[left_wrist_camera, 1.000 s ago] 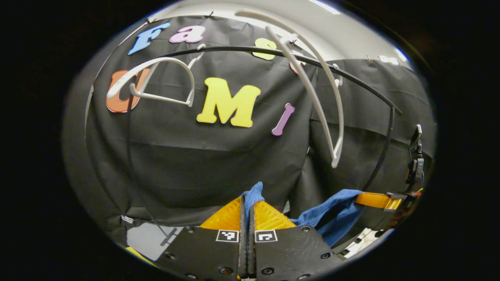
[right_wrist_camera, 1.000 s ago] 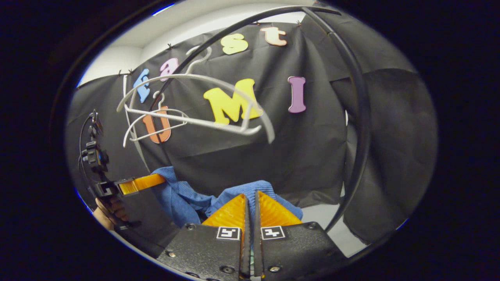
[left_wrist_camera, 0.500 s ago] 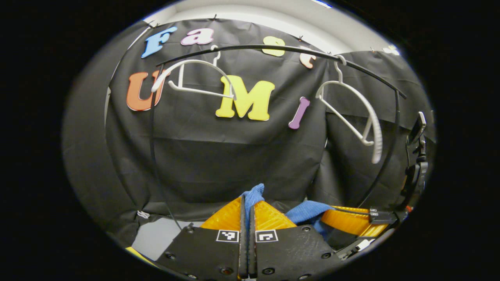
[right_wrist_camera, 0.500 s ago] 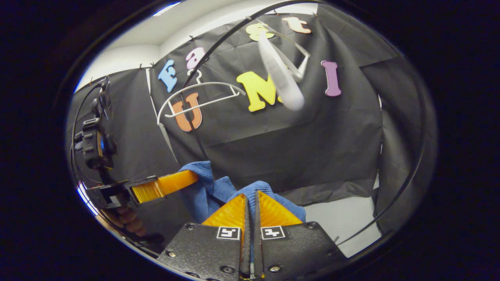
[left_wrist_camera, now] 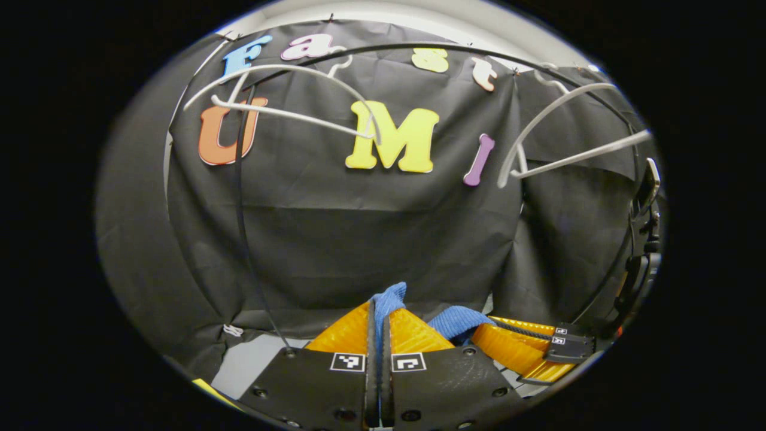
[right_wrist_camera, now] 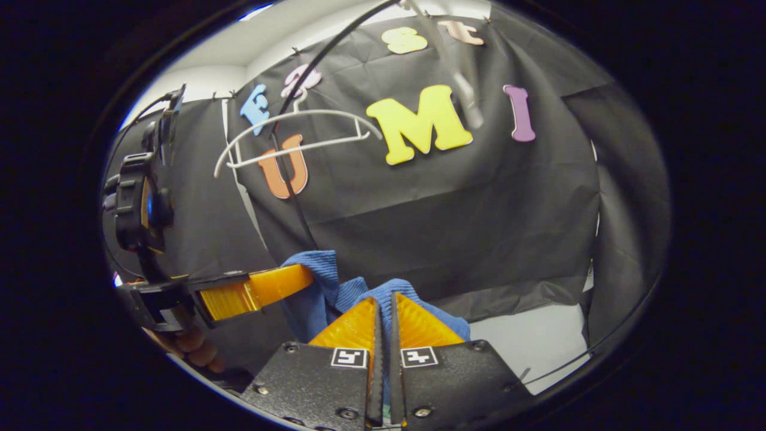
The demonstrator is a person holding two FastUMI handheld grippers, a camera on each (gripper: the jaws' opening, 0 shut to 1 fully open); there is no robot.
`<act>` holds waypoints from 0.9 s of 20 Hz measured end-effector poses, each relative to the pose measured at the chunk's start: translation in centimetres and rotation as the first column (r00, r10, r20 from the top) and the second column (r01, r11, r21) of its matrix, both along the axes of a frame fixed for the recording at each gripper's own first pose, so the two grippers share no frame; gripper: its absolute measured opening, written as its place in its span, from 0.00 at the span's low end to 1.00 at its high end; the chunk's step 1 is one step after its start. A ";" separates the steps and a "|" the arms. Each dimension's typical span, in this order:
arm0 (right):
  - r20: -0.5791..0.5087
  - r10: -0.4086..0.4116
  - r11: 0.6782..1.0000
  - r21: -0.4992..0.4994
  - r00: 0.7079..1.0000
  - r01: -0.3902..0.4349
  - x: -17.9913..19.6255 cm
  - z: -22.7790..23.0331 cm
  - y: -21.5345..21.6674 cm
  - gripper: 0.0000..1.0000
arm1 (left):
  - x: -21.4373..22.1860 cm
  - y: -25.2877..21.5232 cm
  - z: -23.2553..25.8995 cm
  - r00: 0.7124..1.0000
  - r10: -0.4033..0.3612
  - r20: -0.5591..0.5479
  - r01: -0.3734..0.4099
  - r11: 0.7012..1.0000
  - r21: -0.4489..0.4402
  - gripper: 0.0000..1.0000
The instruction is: Grasp the clothes on the hanger with both hands and then place them into the laundry hamper below.
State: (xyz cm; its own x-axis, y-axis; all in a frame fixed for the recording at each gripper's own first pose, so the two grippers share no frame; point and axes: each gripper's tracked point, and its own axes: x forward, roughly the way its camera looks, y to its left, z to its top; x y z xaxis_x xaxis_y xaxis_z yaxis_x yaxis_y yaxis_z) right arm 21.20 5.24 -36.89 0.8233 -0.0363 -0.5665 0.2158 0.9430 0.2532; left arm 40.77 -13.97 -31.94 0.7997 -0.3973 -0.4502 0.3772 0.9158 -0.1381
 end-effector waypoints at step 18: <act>-0.118 0.123 0.969 -0.199 0.985 -0.145 -11.6 3.8 -2.3 0.91 | -4.9 5.0 1.4 0.998 0.033 -0.052 -0.025 0.990 0.138 0.87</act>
State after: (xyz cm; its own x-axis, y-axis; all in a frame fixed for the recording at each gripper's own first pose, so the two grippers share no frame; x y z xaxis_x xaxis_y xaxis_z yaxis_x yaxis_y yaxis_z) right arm 9.63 2.97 -33.11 0.7656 -0.0543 -0.6410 0.0985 0.9946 0.0334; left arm 35.89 -9.01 -30.55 0.7828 -0.3056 -0.5420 0.3457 0.9379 -0.0295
